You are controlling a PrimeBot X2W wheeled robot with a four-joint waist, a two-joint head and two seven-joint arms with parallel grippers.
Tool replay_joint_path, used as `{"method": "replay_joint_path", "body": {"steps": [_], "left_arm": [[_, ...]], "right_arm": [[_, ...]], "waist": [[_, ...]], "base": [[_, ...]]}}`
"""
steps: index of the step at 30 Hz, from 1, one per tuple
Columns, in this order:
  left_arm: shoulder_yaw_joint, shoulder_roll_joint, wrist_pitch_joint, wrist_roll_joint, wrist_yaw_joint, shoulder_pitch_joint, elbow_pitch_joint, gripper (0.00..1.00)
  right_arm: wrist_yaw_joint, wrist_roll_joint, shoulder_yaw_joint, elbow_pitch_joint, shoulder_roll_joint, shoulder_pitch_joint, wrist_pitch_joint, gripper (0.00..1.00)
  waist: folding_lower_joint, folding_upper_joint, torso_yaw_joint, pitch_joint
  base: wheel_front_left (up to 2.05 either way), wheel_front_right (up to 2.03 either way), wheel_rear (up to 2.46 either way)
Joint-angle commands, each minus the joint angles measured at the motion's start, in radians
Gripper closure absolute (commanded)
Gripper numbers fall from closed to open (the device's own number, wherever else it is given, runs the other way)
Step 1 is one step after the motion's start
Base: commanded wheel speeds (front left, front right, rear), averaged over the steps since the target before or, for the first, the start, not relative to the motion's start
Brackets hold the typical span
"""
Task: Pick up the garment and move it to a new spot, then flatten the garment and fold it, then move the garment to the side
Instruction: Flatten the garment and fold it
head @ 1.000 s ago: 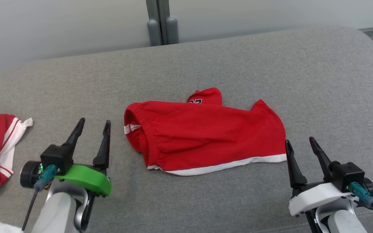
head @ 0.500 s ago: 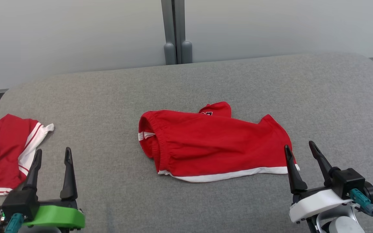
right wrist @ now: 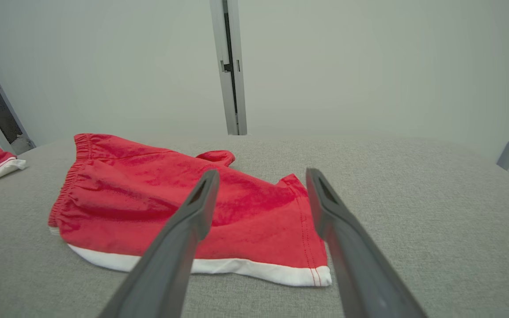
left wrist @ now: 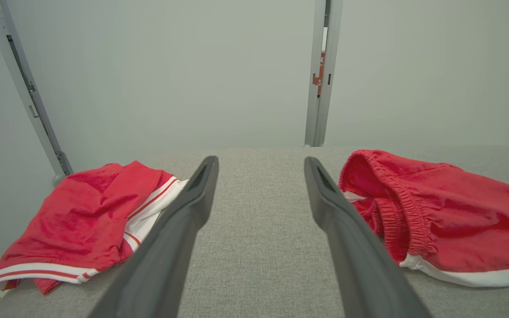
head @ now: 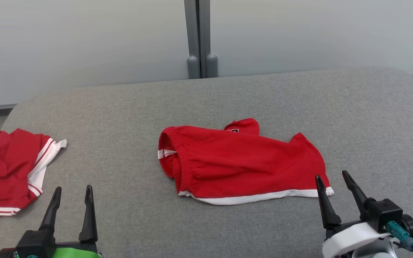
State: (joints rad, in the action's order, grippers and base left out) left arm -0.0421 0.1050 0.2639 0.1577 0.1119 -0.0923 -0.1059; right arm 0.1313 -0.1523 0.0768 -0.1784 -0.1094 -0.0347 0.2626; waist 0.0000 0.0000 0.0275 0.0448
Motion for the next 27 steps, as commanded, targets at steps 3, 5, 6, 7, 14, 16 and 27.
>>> {"method": "replay_joint_path", "body": {"steps": [3, 5, 6, 7, 14, 16, 27], "left_arm": [[-0.010, -0.010, 0.001, -0.014, 0.004, -0.015, -0.010, 0.00], [-0.014, -0.014, 0.001, -0.011, 0.005, -0.014, -0.016, 0.00], [-0.016, -0.016, 0.001, -0.009, 0.006, -0.015, -0.023, 0.00], [-0.018, -0.017, 0.001, -0.009, 0.007, -0.015, -0.027, 0.00], [-0.027, -0.025, 0.001, -0.005, 0.009, 0.006, -0.055, 0.00], [-0.029, -0.027, 0.001, -0.002, 0.011, 0.012, -0.064, 0.00], [-0.030, -0.033, 0.001, -0.006, 0.014, 0.018, -0.073, 0.00]], "right_arm": [[-0.001, 0.012, 0.001, -0.006, 0.003, -0.018, 0.003, 0.00], [-0.001, 0.016, 0.004, -0.011, 0.006, -0.020, 0.003, 0.00], [-0.001, 0.018, 0.006, -0.014, 0.007, -0.019, 0.003, 0.00], [-0.001, 0.018, 0.008, -0.016, 0.008, -0.018, 0.003, 0.00], [-0.001, 0.017, 0.009, -0.026, 0.015, -0.016, 0.003, 0.00], [-0.001, 0.018, 0.010, -0.026, 0.016, -0.013, 0.003, 0.00], [-0.001, 0.018, 0.010, -0.029, 0.017, -0.010, 0.003, 0.00]], "waist": [[0.0000, 0.0000, 0.000, 0.004], [0.0000, 0.0000, -0.001, 0.006], [0.0000, 0.0000, -0.002, 0.007], [0.0000, 0.0000, -0.002, 0.008], [0.0000, 0.0000, 0.001, 0.010], [0.0000, 0.0000, 0.002, 0.010], [0.0000, 0.0000, 0.002, 0.011]], "base": [[0.00, 0.00, 0.00], [0.00, 0.00, 0.00], [0.00, 0.00, 0.00], [0.00, 0.00, 0.00], [0.00, 0.00, 0.00], [0.00, 0.00, 0.00], [0.00, 0.00, 0.00]]}}
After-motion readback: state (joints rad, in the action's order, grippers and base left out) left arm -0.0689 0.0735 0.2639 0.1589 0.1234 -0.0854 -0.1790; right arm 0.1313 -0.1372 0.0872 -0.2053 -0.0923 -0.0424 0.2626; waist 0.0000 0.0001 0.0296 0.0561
